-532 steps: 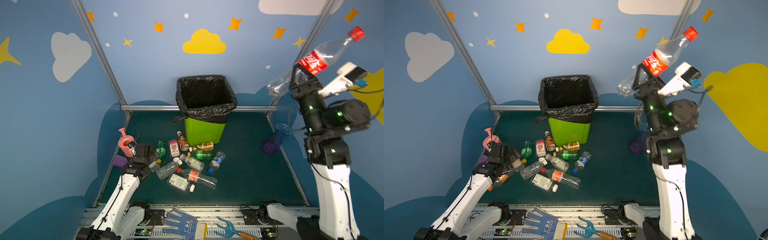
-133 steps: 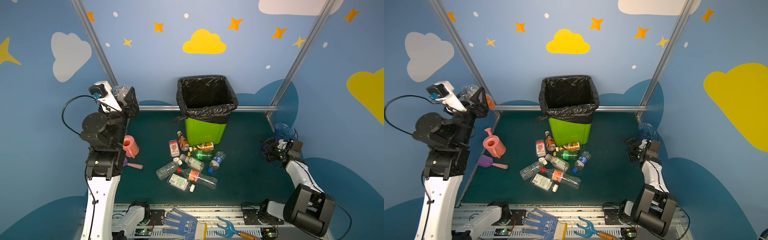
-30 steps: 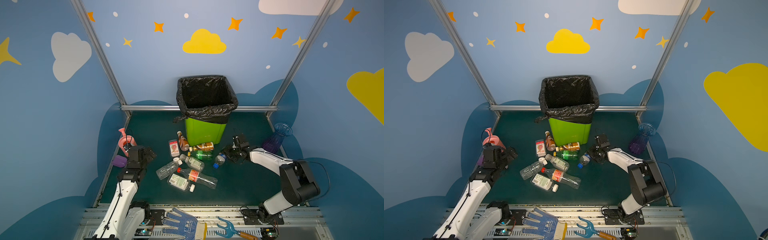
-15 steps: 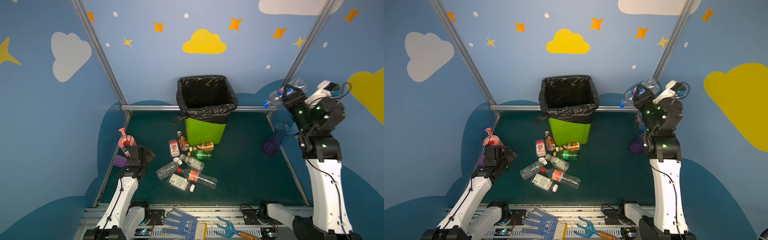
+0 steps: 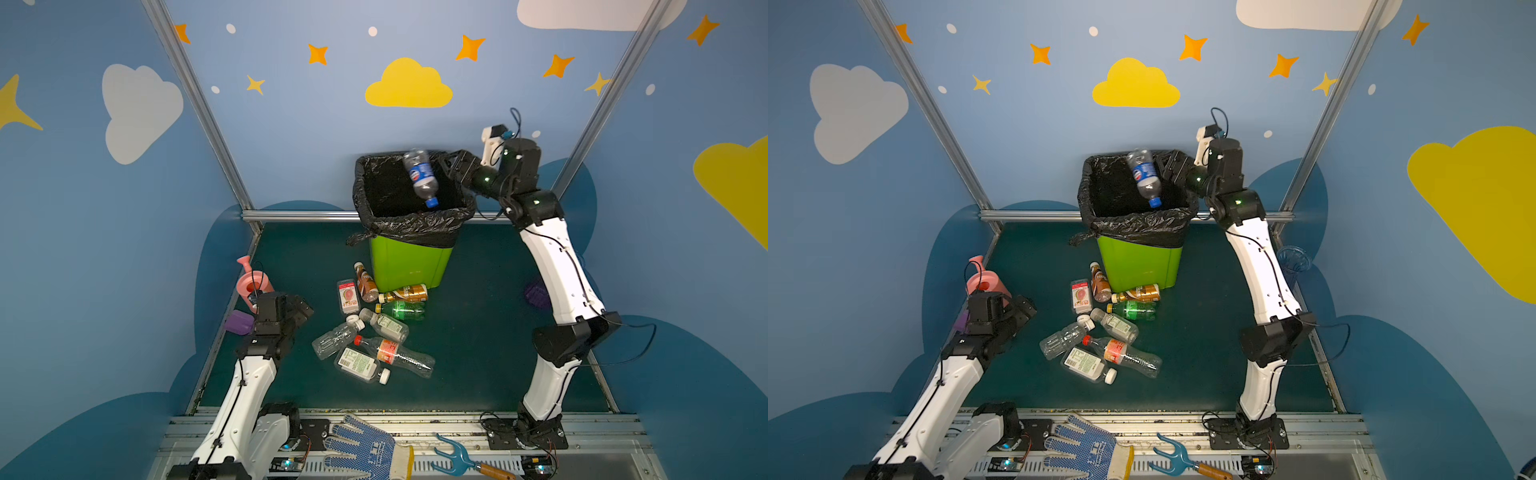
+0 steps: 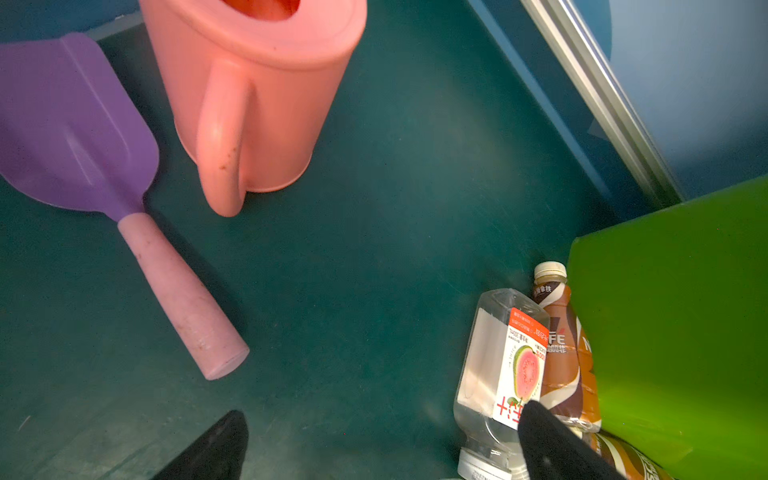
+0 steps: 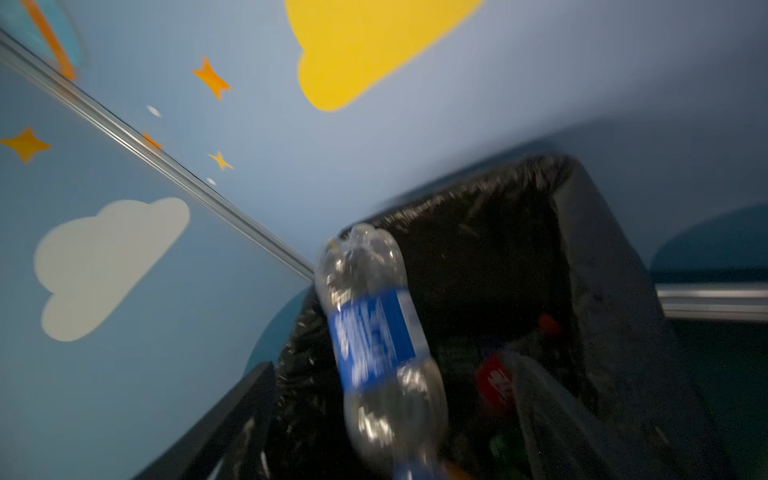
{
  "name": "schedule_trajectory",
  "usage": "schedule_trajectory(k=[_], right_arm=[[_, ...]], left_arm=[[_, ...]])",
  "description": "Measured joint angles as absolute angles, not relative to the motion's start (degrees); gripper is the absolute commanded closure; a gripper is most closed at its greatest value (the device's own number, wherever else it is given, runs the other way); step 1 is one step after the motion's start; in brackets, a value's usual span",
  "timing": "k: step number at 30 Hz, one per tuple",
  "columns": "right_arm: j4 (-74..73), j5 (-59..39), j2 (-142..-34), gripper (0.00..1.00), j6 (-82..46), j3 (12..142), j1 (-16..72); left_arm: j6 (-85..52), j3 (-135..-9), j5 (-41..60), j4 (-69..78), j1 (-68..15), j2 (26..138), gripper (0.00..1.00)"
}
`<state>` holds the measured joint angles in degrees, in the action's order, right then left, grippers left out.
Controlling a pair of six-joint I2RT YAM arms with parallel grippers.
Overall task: Throw the plastic bottles in the bin
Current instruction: 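Lift the blue-label bottle over the bin with the right gripper and release it, then lower the right gripper back beside the pile while the left gripper reaches into the pile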
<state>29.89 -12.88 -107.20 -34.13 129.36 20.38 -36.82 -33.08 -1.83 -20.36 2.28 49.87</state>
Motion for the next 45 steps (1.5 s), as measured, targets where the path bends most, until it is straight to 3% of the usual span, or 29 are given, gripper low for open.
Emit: schedule_trajectory(k=[5,13,19,26,33,40,45], right_arm=[[27.4,-9.5,-92.8,0.06,-32.9,114.2,18.9],[16.1,-8.0,-72.4,0.06,-35.7,100.6,12.8],[14.0,-9.1,-71.1,0.06,-39.1,84.2,8.5],[15.4,-11.3,-69.6,0.06,-40.5,66.9,6.1],[14.3,-14.8,-64.1,0.06,-40.8,56.1,9.3],[13.6,-14.0,-62.1,0.06,-43.9,45.7,9.8],[14.0,-13.8,-61.8,0.06,-44.2,45.5,8.4]], left_arm=[[-36.1,-32.7,-1.8,-20.4,2.4,47.5,0.0],[-35.7,-32.4,1.3,-20.8,2.4,47.6,0.0],[-36.7,-32.4,4.0,-24.6,0.8,44.7,0.0],[-40.4,-32.3,0.4,-30.2,-6.3,37.2,0.0],[-39.7,-32.5,-2.7,-30.5,-10.9,42.6,0.0],[-29.0,-36.4,-8.5,-31.6,-25.1,48.6,0.0],[-12.5,-40.5,-10.1,-32.0,-33.2,49.4,0.0]])
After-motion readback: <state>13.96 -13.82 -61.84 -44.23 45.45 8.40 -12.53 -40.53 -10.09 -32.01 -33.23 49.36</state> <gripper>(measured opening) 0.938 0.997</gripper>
